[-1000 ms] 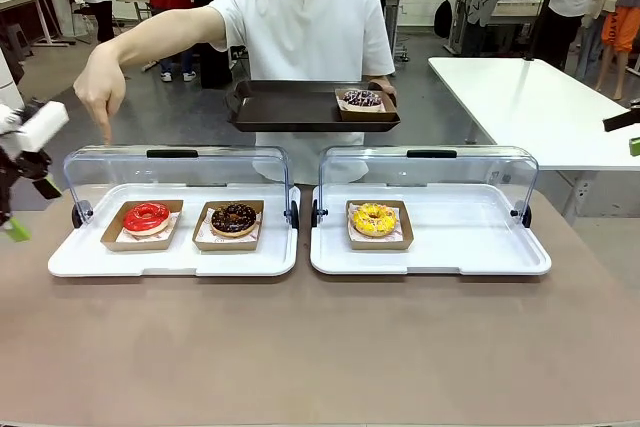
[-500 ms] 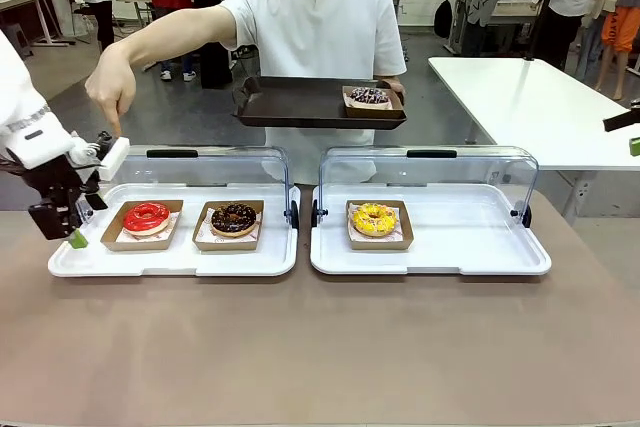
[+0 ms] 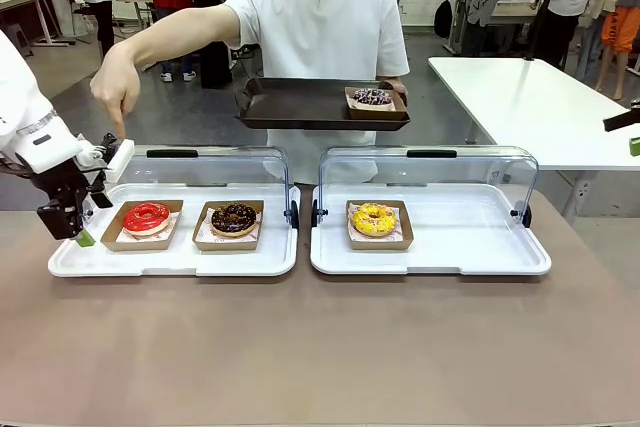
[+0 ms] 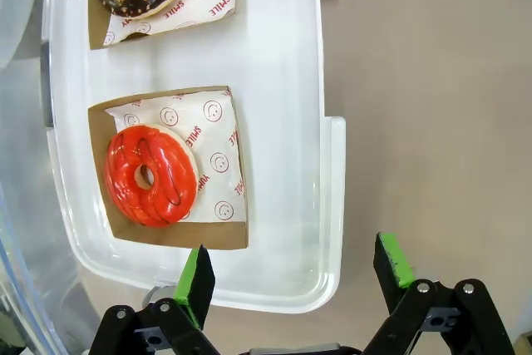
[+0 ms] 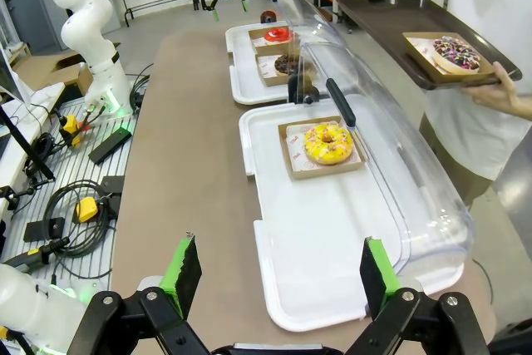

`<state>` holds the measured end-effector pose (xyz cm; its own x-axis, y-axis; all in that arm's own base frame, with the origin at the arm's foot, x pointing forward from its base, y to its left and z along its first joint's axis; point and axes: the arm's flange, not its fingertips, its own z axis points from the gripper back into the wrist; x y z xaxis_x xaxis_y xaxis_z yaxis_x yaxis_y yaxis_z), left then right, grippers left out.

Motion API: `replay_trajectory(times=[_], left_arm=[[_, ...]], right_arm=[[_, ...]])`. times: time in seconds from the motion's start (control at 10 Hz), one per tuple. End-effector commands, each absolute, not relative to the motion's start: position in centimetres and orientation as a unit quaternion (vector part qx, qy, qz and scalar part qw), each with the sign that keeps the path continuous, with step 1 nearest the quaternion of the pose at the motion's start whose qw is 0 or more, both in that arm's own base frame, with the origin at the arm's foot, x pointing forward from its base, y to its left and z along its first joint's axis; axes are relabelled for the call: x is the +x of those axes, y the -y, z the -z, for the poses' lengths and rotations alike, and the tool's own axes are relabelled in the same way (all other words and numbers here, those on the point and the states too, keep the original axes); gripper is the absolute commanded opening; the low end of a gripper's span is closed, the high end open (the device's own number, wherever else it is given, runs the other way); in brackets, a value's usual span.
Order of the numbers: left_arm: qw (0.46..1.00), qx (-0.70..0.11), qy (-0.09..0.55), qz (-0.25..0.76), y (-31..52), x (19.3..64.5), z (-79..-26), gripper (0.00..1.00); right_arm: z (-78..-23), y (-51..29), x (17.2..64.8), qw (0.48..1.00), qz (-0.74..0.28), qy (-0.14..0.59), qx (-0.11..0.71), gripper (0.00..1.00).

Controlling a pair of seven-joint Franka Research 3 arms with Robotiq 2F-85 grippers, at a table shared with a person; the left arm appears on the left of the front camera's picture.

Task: Provide the desired donut to the person.
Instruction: Pick up and lift the Paper togo box containing the Donut pointed at by the person.

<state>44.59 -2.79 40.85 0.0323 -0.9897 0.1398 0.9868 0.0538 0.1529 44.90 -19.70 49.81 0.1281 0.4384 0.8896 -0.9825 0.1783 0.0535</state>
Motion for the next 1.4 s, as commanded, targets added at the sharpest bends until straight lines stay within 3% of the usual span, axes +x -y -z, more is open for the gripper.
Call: replay_trajectory(times=[0.0, 0.6, 1.3], left_arm=[[0.719, 0.006, 0.101, 0.688, 2.9, 44.6, -40.7, 1.00], [0.718, 0.006, 0.103, 0.688, 2.8, 44.6, -40.8, 1.00], [0.722, 0.033, 0.047, 0.689, 3.0, 46.9, -36.9, 1.00]], right_arm=[[-49.7, 19.7, 45.0, 0.665, -0.534, 0.387, 0.350, 1.00], [-49.7, 19.7, 45.0, 0.665, -0.534, 0.387, 0.350, 1.00], [-49.7, 19.7, 45.0, 0.665, -0.534, 0.387, 0.350, 1.00]])
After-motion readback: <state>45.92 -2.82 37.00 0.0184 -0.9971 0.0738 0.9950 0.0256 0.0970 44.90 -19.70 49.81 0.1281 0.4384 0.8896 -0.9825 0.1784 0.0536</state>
